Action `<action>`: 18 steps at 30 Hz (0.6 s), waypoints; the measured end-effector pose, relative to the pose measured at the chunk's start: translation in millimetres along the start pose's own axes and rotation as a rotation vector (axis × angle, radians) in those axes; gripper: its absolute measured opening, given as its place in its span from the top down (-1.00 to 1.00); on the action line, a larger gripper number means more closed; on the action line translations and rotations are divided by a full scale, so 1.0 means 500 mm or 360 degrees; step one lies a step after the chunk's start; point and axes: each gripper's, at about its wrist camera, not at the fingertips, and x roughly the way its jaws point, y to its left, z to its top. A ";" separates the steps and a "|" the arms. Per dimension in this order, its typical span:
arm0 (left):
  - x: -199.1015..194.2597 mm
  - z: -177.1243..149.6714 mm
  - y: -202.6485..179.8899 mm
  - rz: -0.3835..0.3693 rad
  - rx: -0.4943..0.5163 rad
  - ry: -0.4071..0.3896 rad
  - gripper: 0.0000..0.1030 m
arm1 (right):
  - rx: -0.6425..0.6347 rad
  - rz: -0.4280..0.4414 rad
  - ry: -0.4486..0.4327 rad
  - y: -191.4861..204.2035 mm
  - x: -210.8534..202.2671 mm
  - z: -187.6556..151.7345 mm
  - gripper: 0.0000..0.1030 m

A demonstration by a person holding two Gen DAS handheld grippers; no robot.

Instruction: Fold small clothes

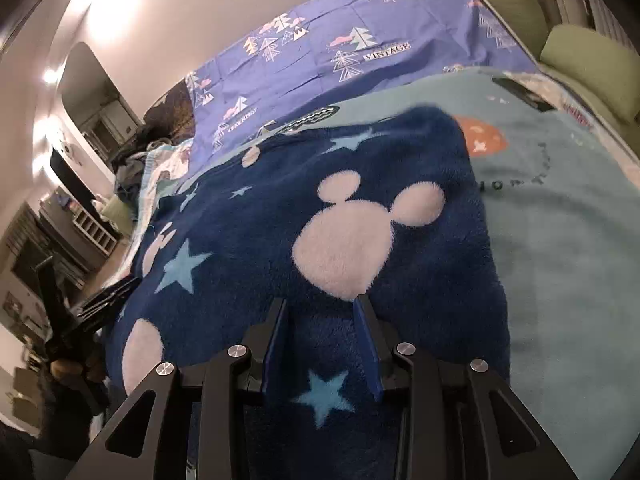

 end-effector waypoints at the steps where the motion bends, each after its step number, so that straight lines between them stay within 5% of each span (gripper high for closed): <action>1: -0.004 0.002 -0.003 0.0017 0.0011 0.0007 0.09 | -0.0008 -0.0033 -0.0001 0.009 -0.008 0.008 0.34; 4: -0.025 0.020 -0.010 0.0010 -0.0037 0.0039 0.10 | -0.0030 0.0006 -0.0032 0.045 -0.033 0.037 0.31; 9: -0.060 0.079 -0.047 -0.0282 -0.0145 -0.0092 0.06 | -0.0054 0.0061 -0.0083 0.117 -0.005 0.099 0.29; 13: -0.020 0.144 -0.119 -0.0335 -0.0058 -0.0124 0.06 | -0.0063 0.0104 -0.0079 0.167 0.063 0.155 0.29; 18: 0.062 0.179 -0.181 -0.0318 -0.0015 -0.0018 0.06 | -0.0021 0.0072 -0.0024 0.178 0.141 0.187 0.29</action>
